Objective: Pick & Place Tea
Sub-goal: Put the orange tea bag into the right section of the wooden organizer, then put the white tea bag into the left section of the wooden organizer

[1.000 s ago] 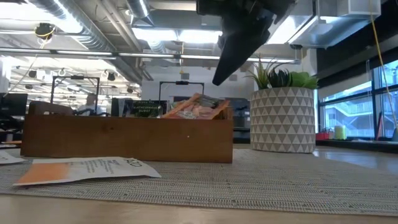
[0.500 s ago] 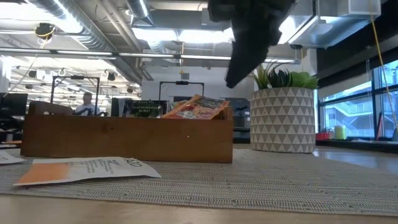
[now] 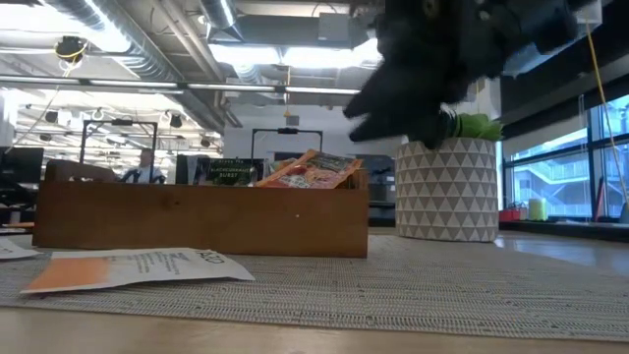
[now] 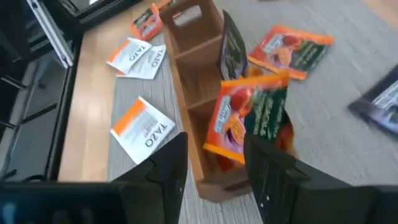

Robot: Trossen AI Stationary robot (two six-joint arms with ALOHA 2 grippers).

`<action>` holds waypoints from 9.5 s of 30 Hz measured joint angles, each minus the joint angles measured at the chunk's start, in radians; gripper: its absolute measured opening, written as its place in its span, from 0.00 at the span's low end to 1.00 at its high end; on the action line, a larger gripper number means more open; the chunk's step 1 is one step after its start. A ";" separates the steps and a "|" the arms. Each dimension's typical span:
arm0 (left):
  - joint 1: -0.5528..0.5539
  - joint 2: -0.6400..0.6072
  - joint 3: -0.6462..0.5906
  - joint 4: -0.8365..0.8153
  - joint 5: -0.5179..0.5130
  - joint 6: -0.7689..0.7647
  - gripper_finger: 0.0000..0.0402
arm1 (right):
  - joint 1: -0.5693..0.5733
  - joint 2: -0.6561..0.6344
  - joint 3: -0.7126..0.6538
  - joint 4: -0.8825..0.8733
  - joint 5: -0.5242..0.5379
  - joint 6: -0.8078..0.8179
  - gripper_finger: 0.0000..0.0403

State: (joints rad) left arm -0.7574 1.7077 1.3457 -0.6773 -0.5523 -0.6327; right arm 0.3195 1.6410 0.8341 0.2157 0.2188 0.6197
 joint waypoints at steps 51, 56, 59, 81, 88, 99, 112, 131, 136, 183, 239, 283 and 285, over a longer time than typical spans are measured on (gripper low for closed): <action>0.000 0.000 0.000 0.000 -0.008 0.008 0.21 | -0.005 0.040 -0.050 0.078 0.084 -0.019 0.01; 0.000 0.000 0.000 0.000 -0.008 0.008 0.21 | -0.005 -0.022 -0.049 0.080 0.083 -0.075 0.01; 0.000 0.000 0.000 0.000 -0.008 0.008 0.21 | -0.005 -0.049 -0.049 0.063 0.047 -0.115 0.01; 0.000 0.000 0.000 0.000 -0.017 0.019 0.22 | -0.050 0.052 0.345 -0.578 -0.087 -0.236 0.00; 0.000 0.000 0.000 -0.001 -0.016 0.019 0.21 | -0.050 0.086 0.345 -0.572 -0.082 -0.272 0.01; 0.000 0.000 0.000 -0.001 -0.016 0.019 0.21 | -0.050 0.086 0.345 -0.571 -0.080 -0.289 0.13; -0.040 0.104 0.000 0.029 0.028 -0.352 0.21 | 0.147 0.072 0.239 -0.271 0.171 -0.144 0.16; -0.051 0.291 -0.001 0.026 0.012 -0.665 0.21 | 0.193 0.228 0.140 0.194 0.105 -0.048 0.16; -0.046 0.310 0.000 0.025 0.006 -0.680 0.21 | 0.179 0.304 0.184 0.244 0.032 -0.047 0.19; -0.058 0.442 0.002 0.216 -0.070 -0.594 0.23 | 0.189 0.396 0.238 0.073 0.022 0.368 0.64; -0.085 0.169 -0.005 0.195 -0.125 -0.349 0.22 | 0.169 0.316 0.438 -0.134 -0.074 -0.067 0.01; -0.307 -0.161 -0.001 -0.101 -0.605 -0.298 0.22 | -0.116 0.516 0.789 -0.368 -0.055 -0.614 0.02; -0.307 -0.161 -0.001 -0.101 -0.605 -0.299 0.22 | -0.116 0.515 0.789 -0.364 -0.055 -0.603 0.02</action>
State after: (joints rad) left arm -1.0649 1.5463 1.3449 -0.7787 -1.1576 -0.9321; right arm 0.2039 2.1556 1.6230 -0.1480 0.1635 0.0170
